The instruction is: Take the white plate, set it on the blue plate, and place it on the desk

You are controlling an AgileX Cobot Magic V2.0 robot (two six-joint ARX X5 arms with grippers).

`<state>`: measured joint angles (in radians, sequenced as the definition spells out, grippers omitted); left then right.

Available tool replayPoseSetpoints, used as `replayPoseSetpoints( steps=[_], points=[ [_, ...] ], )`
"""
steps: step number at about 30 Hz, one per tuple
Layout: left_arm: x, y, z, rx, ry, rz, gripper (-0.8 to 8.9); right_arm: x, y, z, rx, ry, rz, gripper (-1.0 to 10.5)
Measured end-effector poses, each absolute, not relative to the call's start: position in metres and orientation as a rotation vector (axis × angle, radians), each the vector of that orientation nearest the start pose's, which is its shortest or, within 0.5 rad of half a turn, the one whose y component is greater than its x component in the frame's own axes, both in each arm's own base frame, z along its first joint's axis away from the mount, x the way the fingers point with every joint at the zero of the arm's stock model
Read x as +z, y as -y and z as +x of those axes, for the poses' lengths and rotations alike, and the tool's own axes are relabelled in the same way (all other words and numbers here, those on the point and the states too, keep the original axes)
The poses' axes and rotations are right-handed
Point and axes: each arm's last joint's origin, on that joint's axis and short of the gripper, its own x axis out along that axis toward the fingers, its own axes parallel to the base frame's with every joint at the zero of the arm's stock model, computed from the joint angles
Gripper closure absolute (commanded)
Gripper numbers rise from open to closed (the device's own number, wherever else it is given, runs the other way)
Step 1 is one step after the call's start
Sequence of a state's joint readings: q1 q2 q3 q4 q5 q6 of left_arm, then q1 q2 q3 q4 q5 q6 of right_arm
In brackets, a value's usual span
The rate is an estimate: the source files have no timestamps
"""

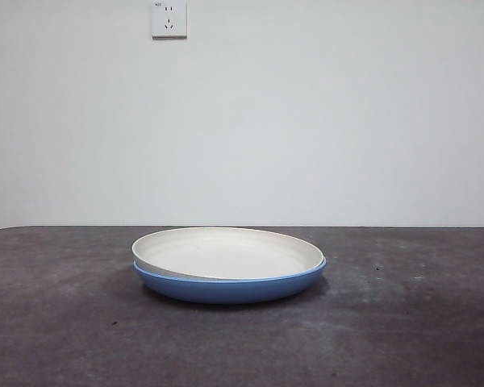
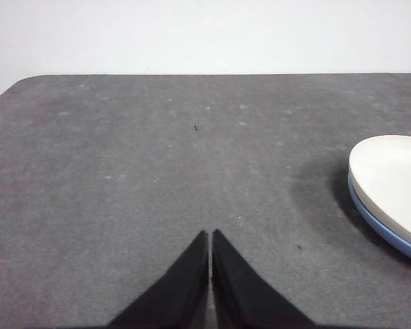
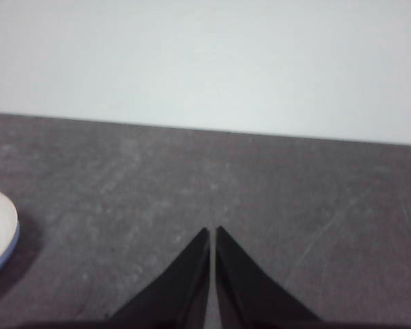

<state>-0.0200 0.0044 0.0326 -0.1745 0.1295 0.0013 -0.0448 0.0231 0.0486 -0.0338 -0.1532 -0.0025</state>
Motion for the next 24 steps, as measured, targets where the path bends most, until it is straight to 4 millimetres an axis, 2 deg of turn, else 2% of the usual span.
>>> replayPoseSetpoints(
  steps=[10, 14, 24],
  points=[
    [0.157, 0.006, 0.095, -0.149, -0.146, -0.007, 8.04, 0.161, 0.000, 0.097, 0.107, -0.073, 0.032, 9.4],
    [0.158, 0.006, 0.095, -0.149, -0.146, -0.007, 8.04, 0.153, 0.000, 0.096, 0.104, -0.151, 0.046, 9.4],
    [0.157, 0.006, 0.095, -0.149, -0.146, -0.007, 8.04, 0.153, 0.000, 0.096, 0.105, -0.154, 0.084, 9.4]
  ],
)
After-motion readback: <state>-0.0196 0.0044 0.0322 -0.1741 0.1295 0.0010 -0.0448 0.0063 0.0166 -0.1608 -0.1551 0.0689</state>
